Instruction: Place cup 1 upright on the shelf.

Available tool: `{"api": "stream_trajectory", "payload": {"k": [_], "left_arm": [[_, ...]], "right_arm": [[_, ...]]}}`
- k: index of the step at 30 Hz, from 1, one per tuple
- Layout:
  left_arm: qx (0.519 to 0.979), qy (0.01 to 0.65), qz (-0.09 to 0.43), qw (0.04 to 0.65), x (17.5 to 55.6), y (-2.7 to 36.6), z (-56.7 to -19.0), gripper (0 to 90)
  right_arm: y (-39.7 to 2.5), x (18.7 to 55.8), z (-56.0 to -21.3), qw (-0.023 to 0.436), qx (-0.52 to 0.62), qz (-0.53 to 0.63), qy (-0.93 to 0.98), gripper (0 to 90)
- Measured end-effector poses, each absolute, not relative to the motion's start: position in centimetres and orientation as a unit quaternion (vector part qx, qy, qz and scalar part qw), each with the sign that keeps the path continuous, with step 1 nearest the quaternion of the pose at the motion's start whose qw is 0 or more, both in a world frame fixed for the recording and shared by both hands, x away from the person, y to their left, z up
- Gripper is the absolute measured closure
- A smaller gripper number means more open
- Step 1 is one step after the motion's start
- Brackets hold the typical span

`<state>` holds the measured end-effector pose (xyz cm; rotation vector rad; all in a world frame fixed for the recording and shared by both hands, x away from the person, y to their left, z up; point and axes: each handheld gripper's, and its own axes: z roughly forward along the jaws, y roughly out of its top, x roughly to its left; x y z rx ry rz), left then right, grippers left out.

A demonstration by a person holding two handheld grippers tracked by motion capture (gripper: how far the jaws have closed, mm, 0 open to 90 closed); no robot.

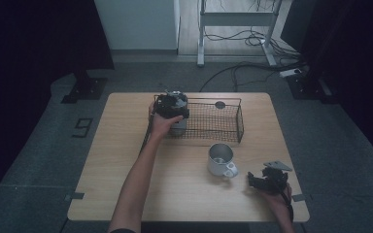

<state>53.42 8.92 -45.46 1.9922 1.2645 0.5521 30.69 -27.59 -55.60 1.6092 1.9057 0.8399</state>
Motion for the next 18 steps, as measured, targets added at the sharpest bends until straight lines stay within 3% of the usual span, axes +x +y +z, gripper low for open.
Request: {"api": "stream_trajectory", "payload": {"k": [18], "left_arm": [[0.769,0.493,0.208,0.350,52.65,9.34,-45.79,0.0]], "right_arm": [[-27.58,30.69,-55.60,0.252,0.592,0.309,0.701,8.0]]}}
